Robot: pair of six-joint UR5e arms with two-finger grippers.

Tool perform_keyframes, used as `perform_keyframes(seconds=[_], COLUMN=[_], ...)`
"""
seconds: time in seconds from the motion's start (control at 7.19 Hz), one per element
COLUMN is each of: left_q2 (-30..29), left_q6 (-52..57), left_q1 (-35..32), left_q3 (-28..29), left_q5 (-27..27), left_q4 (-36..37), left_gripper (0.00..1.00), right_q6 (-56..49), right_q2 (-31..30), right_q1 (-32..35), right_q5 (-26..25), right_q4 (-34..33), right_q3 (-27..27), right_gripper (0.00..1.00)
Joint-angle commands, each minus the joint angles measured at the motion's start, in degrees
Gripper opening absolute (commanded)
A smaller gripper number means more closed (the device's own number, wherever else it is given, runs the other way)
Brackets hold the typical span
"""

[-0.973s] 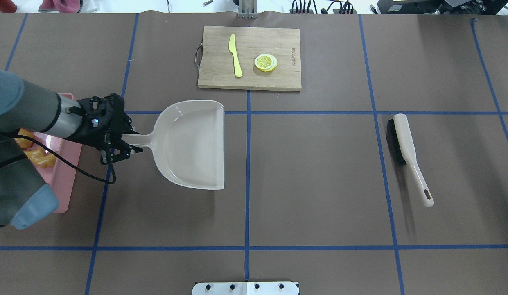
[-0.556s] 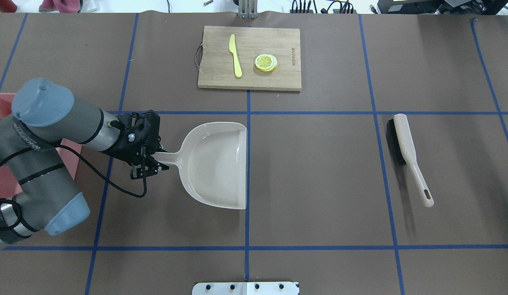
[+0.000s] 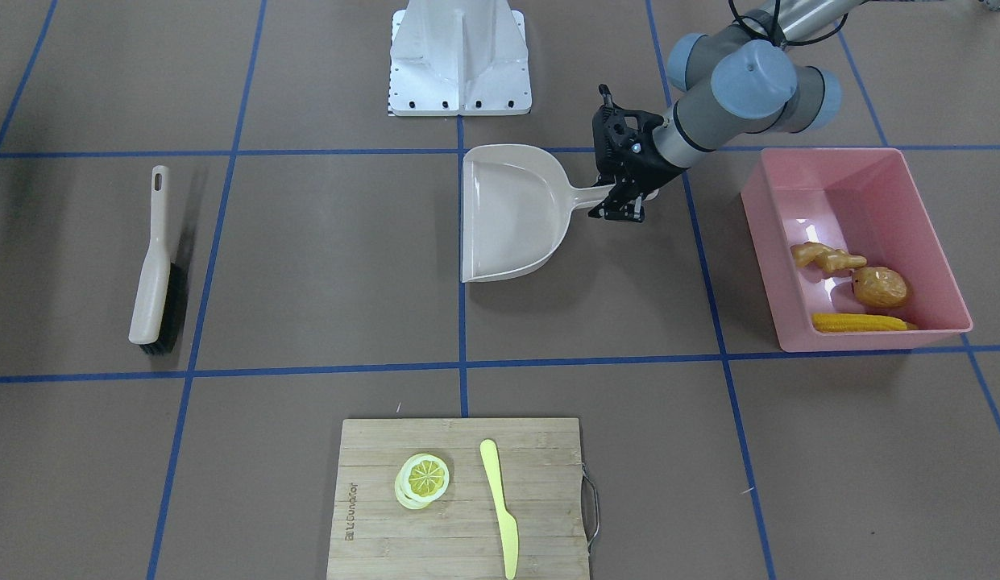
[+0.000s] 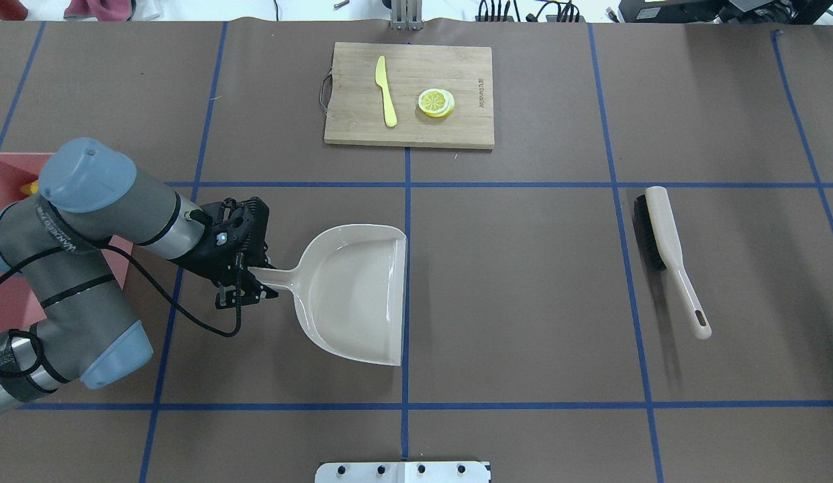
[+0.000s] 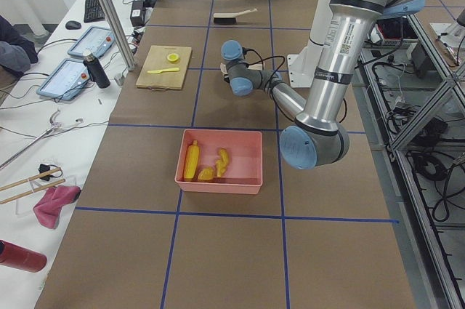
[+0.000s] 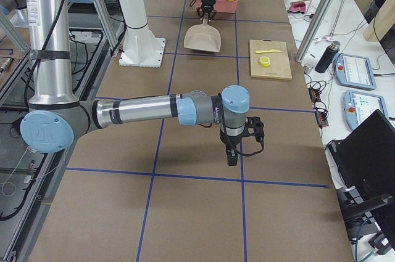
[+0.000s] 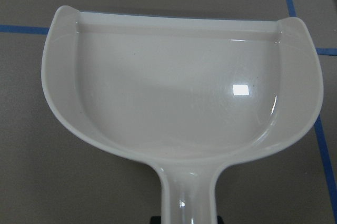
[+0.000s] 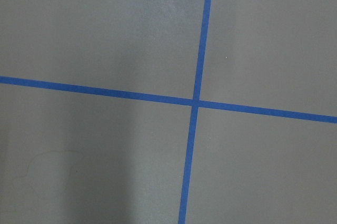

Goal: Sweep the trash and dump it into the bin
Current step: 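Bring the empty dustpan back and lower it onto the table with the left gripper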

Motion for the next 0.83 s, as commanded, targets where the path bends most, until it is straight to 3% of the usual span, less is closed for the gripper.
perform_keyframes(seconds=[0.0,0.56,0.7], left_q2=[-0.40,-2.16,-2.25], left_q6=[2.84,2.66,2.66], left_q1=[-1.15,-1.59,-1.68], left_q3=[1.12,4.37,4.46], left_q5=[0.09,0.18,0.18], left_q4=[-0.44,-2.02,-2.03], left_gripper=[0.00,0.00,0.06], right_q6=[-0.09,-0.09,-0.18], right_q2=[-0.01,-0.54,-0.54], right_q1=[0.00,0.00,0.09], right_q5=[0.00,0.18,0.70], right_q4=[0.01,-0.08,-0.08], right_q3=[0.01,1.15,1.32], right_gripper=[1.00,1.00,1.00])
